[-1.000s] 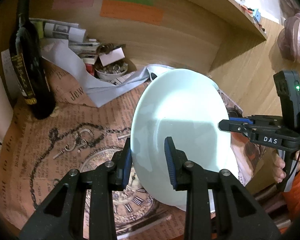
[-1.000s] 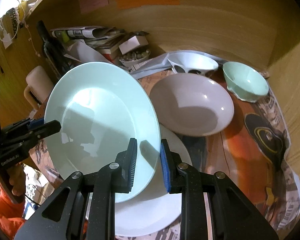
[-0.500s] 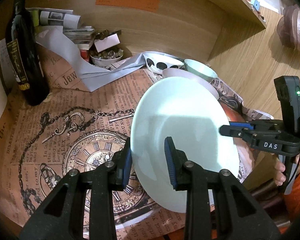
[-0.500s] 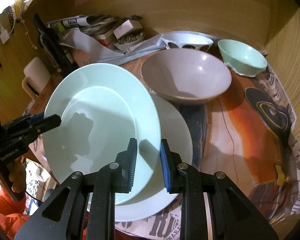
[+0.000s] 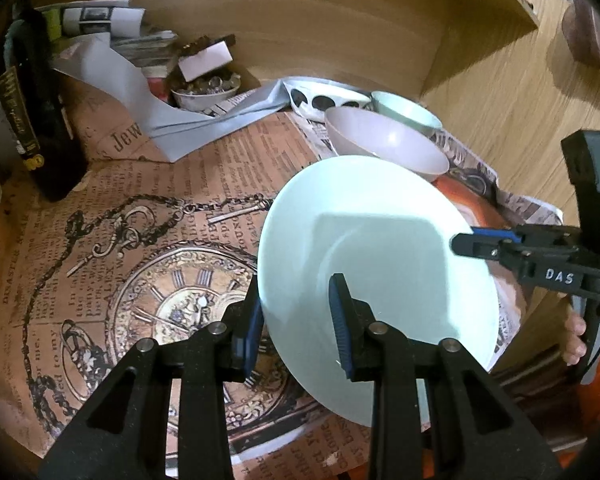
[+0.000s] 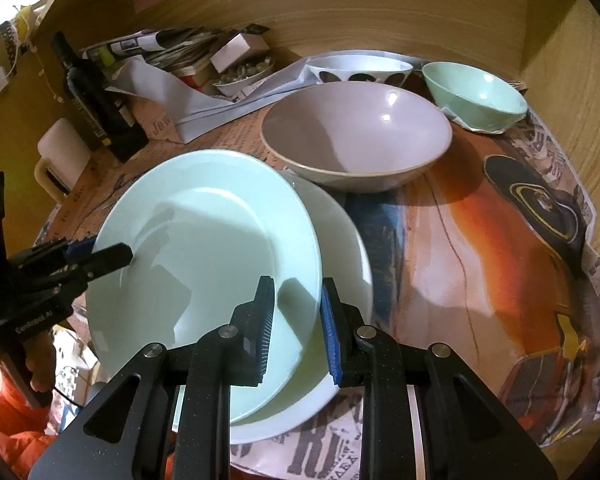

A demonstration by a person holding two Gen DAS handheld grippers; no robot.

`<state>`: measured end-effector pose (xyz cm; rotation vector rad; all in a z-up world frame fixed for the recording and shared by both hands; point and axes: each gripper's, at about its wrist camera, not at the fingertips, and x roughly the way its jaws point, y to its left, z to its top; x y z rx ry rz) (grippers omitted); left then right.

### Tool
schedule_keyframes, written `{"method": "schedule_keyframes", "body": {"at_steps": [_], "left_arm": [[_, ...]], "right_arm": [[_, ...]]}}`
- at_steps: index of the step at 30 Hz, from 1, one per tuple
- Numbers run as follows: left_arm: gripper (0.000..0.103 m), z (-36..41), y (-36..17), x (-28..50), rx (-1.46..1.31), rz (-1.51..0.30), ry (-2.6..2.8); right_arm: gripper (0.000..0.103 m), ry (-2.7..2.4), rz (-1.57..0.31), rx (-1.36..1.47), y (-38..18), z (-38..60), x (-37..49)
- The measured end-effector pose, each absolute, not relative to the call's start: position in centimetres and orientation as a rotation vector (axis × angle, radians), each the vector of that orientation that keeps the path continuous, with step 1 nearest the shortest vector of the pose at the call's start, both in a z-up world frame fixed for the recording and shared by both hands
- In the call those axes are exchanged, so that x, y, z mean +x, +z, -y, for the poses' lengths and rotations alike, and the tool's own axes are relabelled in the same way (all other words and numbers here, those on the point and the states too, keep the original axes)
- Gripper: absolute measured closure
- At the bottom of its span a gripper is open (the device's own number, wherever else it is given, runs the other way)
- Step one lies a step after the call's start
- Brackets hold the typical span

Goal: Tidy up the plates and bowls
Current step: 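Carry the mint green plate over the white plate and lower it, open both grippers, then move both grippers to the rim of the mauve-grey bowl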

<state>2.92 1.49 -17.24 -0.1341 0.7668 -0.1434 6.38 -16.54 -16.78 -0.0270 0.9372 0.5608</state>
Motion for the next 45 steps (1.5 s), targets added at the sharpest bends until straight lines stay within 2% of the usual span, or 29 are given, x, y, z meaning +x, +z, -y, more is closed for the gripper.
{"method": "schedule_keyframes", "body": {"at_steps": [15,20,25,30,39,45], "left_arm": [[0.071,-0.7,-17.9,4.0,-0.103,-0.783,-0.130],[0.064,-0.3,-18.2,4.4,-0.083,-0.795,-0.119],[0.052,0.3,-18.3,4.5,-0.059,-0.796,-0.128],[0.047,0.5,-18.4,4.4,-0.044,-0.790,-0.133],[0.046,-0.6,-16.4,3.9,-0.047,-0.733,-0.122],[0.039,-1.6,-12.8,3.5,-0.027,-0.609,-0.086]], "right_arm": [[0.082,0.559,-0.959,0.015,-17.4,17.4,6.7],[0.082,0.554,-0.944,0.016,-17.4,17.3,6.5],[0.082,0.536,-0.915,-0.041,-17.3,17.0,5.9],[0.081,0.507,-0.856,-0.083,-16.7,17.1,5.3],[0.081,0.502,-0.804,-0.066,-15.3,18.0,5.2],[0.072,0.470,-0.743,-0.037,-13.6,18.8,5.7]]}}
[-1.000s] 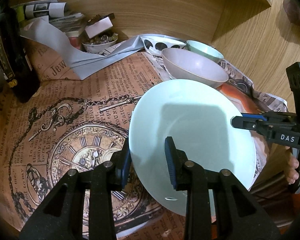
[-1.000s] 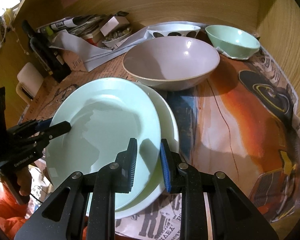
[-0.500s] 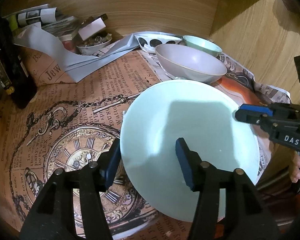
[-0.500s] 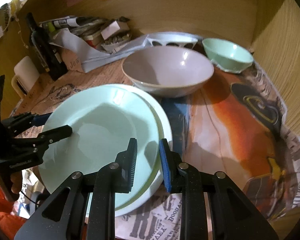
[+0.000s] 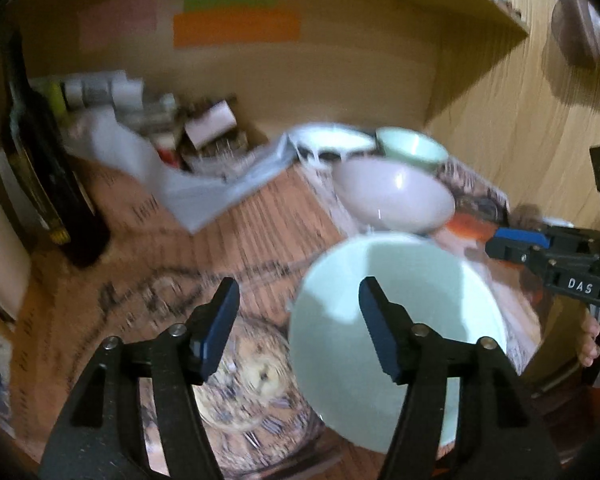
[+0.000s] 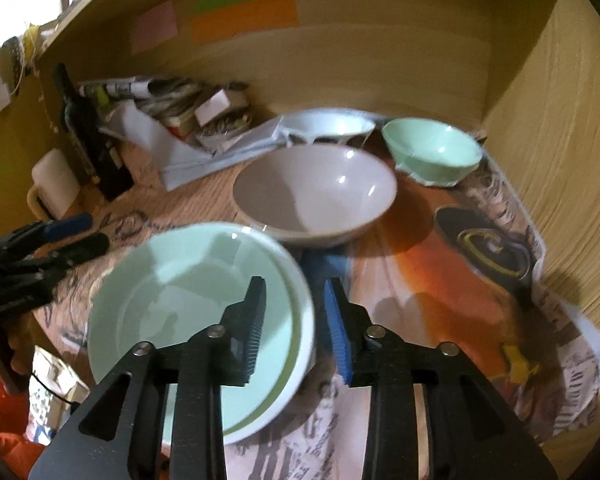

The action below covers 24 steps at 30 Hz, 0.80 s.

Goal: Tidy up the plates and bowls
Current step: 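Move both grippers to the rim of the mauve-grey bowl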

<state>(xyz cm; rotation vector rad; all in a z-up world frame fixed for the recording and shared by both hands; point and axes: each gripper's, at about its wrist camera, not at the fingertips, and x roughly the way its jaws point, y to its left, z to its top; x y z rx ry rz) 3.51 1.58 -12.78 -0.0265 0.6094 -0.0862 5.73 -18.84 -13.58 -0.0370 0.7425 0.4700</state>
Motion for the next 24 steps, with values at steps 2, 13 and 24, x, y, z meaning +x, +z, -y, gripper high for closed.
{"method": "schedule_keyframes", "body": {"at_steps": [2,13,24], "left_arm": [[0.036,-1.9,-11.6,3.7,-0.018,-0.569,-0.079],[0.016,-1.7,-8.4,8.5,-0.014,-0.510,-0.123],[0.016,-0.9,-10.3,17.5,-0.063,-0.686,-0.193]], "right_arm": [[0.068,0.462,-0.718,-0.022,-12.9,19.3,6.0],[0.049,0.403,-0.607,0.055,-10.1,21.8,8.9],[0.046,0.364,-0.670,0.076,-12.4,22.1,13.7]]}}
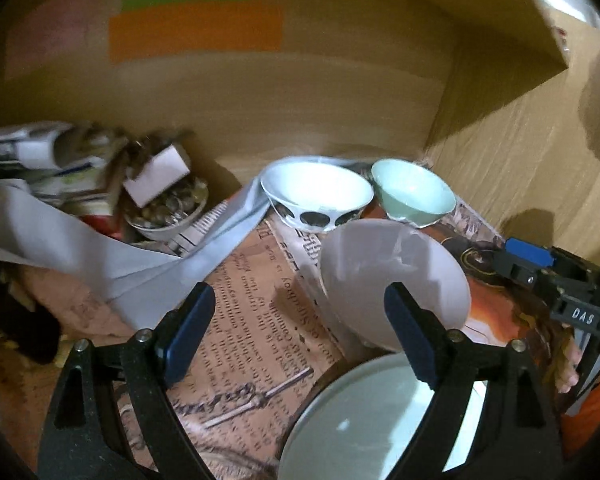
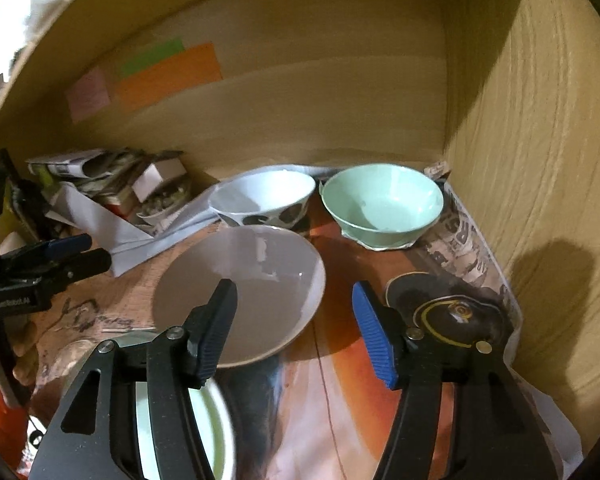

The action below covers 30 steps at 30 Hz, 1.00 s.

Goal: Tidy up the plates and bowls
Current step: 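Move both grippers to the rim of the mauve-grey bowl, then close both grippers on the mauve-grey bowl rim and lift it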

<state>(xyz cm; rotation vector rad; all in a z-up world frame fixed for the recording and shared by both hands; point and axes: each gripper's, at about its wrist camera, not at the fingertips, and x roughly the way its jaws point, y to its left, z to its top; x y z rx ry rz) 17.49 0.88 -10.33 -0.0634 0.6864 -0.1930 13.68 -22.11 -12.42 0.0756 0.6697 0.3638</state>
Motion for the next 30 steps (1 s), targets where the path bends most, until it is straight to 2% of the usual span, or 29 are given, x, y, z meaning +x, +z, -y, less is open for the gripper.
{"method": "schedule_keyframes", "body": {"at_steps": [12,16,18,21,24,26,30], "left_arm": [[0.018,0.2,-13.7,22.6,-0.047,-0.827,-0.200],[0.034,1.1,-14.5,23.2,-0.015,-0.853,-0.216],[0.038,1.2,-14.7,23.4,-0.011,-0.862,-0.225],[0.051,1.5,-15.2,24.0,-0.008,-0.881,-0.242],[0.056,1.7,-15.3,24.1,-0.005,-0.892,-0.261],[0.060,1.9,-15.2,24.2,-0.001,-0.893,-0.271],[0.069,2.6,-15.3,24.3,0.012,-0.902,-0.297]], "right_arm": [[0.046,0.357,-0.779,0.066,-15.6,21.1,17.3],[0.047,0.366,-0.813,0.070,-16.6,20.9,18.0],[0.048,0.373,-0.828,0.081,-17.1,20.9,18.3],[0.055,0.384,-0.848,0.089,-17.5,20.7,18.5],[0.061,0.386,-0.857,0.094,-17.7,20.6,18.5],[0.070,0.395,-0.867,0.097,-17.9,20.5,18.6],[0.076,0.407,-0.866,0.103,-17.8,20.2,18.6]]}}
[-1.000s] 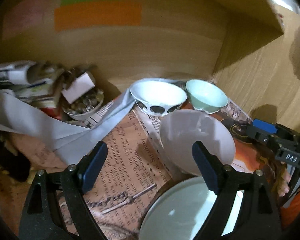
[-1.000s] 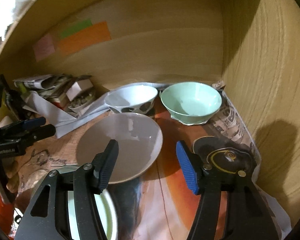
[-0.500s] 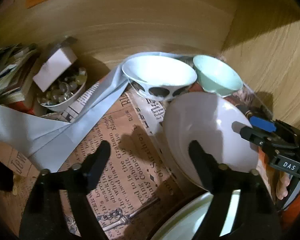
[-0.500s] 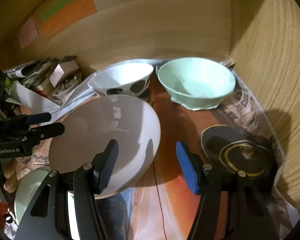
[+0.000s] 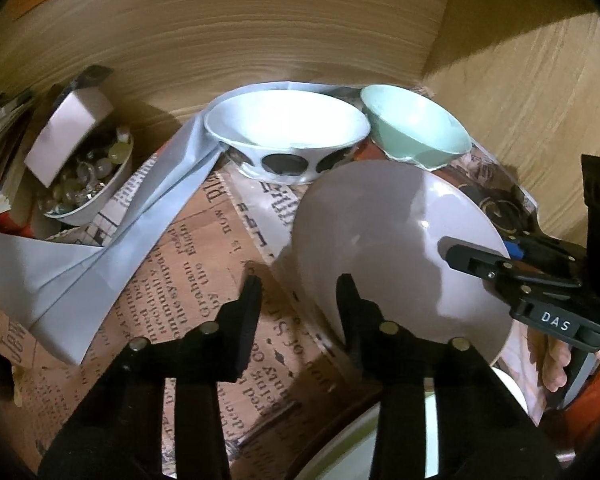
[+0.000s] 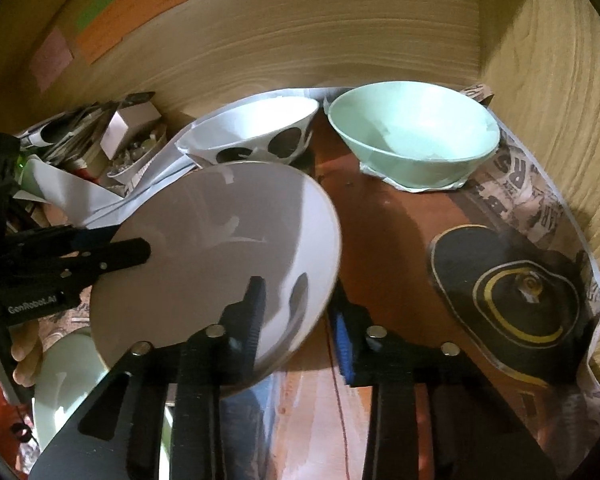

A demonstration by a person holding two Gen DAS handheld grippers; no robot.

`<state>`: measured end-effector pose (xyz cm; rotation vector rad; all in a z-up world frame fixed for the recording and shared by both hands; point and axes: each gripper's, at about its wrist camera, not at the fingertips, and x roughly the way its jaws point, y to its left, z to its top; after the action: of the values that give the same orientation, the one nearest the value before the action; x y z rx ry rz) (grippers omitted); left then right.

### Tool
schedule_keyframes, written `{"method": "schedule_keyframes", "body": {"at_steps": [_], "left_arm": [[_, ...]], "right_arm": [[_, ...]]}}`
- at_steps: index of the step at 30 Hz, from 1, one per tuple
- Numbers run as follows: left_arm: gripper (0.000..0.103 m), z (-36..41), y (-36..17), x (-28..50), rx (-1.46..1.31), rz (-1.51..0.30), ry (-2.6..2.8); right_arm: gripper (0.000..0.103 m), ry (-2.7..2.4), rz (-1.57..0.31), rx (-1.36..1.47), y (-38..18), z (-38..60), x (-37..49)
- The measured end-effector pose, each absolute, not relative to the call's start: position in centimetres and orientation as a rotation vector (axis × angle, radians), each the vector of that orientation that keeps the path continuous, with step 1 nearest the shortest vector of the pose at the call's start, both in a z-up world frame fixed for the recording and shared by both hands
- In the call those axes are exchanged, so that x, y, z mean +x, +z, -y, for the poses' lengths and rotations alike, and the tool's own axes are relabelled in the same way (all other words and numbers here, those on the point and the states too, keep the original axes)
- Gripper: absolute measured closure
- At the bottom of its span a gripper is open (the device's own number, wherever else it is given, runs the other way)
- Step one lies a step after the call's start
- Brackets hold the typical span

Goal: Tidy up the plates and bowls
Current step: 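Close both grippers on the mauve-grey bowl rim and lift it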

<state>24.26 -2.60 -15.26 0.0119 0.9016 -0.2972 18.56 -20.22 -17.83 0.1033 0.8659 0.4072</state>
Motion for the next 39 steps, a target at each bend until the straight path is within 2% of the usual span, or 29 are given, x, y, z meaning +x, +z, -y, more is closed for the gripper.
{"method": "schedule_keyframes", "body": {"at_steps": [3,18,39], "left_arm": [[0.082,3.4,-15.3,24.5,0.026,-0.915,-0.317],[0.083,4.1,-14.1,23.3,0.044,-0.880,-0.264],[0.083,1.0,-8.4,14.7,0.017,-0.672,-0.211]], "right_arm": [[0.076,0.399,-0.859,0.096,-17.7,20.0,18.6],[0.077,0.390,-0.830,0.132,-16.0,20.4,17.8],[0.077,0.462,-0.693,0.099,-11.0,17.9,12.2]]}}
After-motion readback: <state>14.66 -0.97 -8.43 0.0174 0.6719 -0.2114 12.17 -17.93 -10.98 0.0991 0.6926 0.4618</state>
